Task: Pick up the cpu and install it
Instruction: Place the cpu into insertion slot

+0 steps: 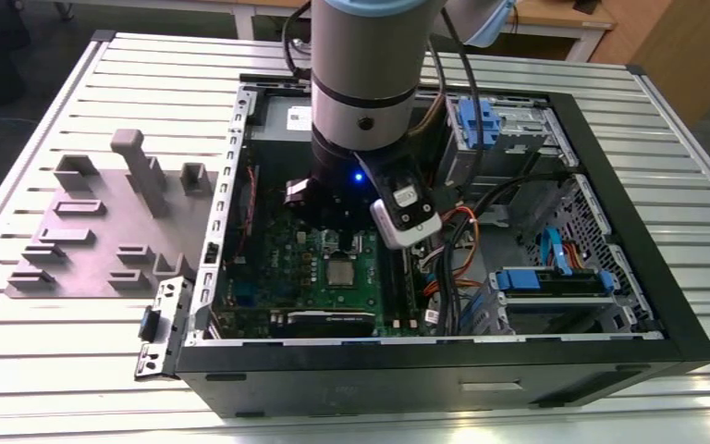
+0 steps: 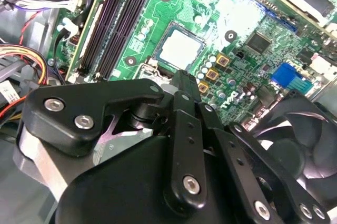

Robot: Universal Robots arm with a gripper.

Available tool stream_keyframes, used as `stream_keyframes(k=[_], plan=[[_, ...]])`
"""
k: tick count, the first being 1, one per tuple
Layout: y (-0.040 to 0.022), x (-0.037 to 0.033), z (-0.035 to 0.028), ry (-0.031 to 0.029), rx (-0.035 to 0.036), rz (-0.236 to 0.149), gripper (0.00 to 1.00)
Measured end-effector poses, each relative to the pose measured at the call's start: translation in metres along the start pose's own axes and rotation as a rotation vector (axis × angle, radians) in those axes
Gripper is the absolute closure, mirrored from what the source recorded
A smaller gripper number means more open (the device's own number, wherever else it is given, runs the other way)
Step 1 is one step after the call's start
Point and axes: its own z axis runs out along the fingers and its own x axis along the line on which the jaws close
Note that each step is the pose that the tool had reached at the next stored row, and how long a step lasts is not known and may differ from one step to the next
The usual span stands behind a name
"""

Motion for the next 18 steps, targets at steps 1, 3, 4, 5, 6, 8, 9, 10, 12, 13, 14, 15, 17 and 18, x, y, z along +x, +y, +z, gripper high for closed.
stream_keyframes(k=[1, 3, 4, 5, 6, 8, 9, 10, 12, 13, 14, 15, 17, 18], plan=[[0.0000, 0.0000, 0.0000, 0.0000, 0.0000, 0.000, 0.89], [0.0000, 0.0000, 0.0000, -0.0001, 0.0000, 0.000, 0.89], [0.0000, 0.0000, 0.0000, -0.0001, 0.0001, 0.000, 0.89], [0.0000, 0.0000, -0.0001, 0.0000, 0.0001, -0.009, 0.89], [0.0000, 0.0000, -0.0001, 0.0005, 0.0002, -0.026, 0.89], [0.0000, 0.0001, 0.0000, 0.0012, 0.0003, -0.062, 0.89], [0.0000, 0.0001, 0.0001, 0.0014, 0.0000, -0.080, 0.89], [0.0000, 0.0000, 0.0003, 0.0018, -0.0001, -0.099, 0.89], [0.0000, 0.0000, 0.0004, 0.0024, -0.0002, -0.135, 0.89], [0.0000, 0.0000, 0.0005, 0.0027, -0.0003, -0.153, 0.89], [0.0000, 0.0000, 0.0007, 0.0030, -0.0004, -0.171, 0.89], [0.0000, 0.0000, 0.0008, 0.0033, -0.0005, -0.189, 0.89], [0.0000, 0.0000, 0.0011, 0.0040, -0.0006, -0.227, 0.89], [0.0000, 0.0000, 0.0013, 0.0043, -0.0007, -0.245, 0.89]])
